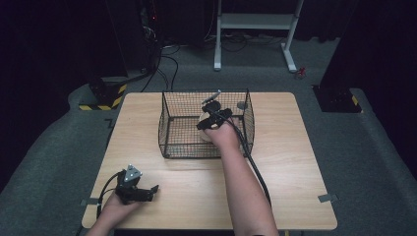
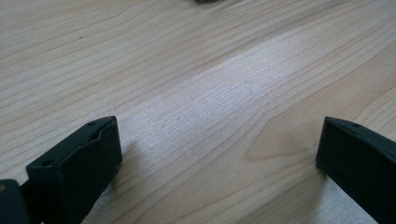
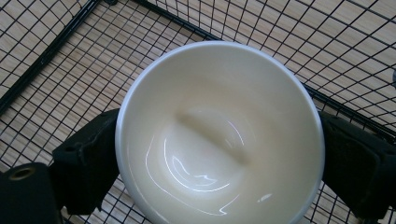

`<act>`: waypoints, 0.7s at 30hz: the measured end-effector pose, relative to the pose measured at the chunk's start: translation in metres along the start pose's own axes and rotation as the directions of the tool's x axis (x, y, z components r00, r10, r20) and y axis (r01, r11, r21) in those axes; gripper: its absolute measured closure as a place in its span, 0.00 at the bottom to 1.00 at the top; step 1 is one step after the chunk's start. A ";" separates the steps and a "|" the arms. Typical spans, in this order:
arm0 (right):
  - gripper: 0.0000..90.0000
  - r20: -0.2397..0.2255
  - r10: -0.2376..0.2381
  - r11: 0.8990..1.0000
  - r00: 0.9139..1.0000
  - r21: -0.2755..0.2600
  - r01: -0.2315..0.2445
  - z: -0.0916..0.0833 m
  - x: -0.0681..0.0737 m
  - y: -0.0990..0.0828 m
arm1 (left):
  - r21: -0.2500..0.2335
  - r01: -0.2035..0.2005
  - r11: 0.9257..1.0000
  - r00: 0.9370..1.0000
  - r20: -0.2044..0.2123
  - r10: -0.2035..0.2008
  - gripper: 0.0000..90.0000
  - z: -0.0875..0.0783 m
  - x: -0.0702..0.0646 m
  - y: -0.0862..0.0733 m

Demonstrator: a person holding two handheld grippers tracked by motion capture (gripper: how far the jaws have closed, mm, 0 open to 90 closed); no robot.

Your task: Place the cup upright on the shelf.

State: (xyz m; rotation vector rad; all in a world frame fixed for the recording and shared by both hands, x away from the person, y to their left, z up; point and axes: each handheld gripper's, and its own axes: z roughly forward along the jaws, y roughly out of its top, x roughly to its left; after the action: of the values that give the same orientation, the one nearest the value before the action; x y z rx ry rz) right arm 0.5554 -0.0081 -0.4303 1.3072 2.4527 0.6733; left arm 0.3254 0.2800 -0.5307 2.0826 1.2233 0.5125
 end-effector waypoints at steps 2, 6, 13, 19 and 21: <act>0.09 -0.001 0.009 1.000 1.000 -0.008 -0.009 -0.001 0.000 0.000 | 0.000 0.000 1.000 1.000 0.000 0.000 0.01 0.000 0.000 0.000; 0.09 -0.004 0.016 1.000 1.000 -0.027 -0.016 -0.003 -0.001 -0.001 | 0.000 -0.001 1.000 1.000 0.001 0.001 0.01 0.000 0.000 0.000; 0.09 -0.010 0.020 0.998 1.000 -0.060 -0.021 -0.012 -0.001 -0.002 | -0.001 0.000 1.000 1.000 0.001 0.000 0.01 0.000 0.000 0.000; 0.09 -0.011 0.013 0.994 1.000 -0.105 -0.014 -0.025 -0.002 -0.005 | -0.002 0.004 1.000 1.000 0.001 -0.004 0.01 0.000 0.000 0.000; 0.09 -0.012 0.014 0.993 1.000 -0.118 -0.015 -0.029 -0.002 -0.007 | -0.002 0.004 1.000 1.000 0.001 -0.004 0.01 0.000 0.000 0.000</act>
State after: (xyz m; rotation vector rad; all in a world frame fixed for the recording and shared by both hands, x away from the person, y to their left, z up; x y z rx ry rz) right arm 0.5386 -0.0209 -0.4090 1.2803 2.3744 0.8179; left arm 0.3253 0.2797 -0.5310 2.0782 1.2255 0.5107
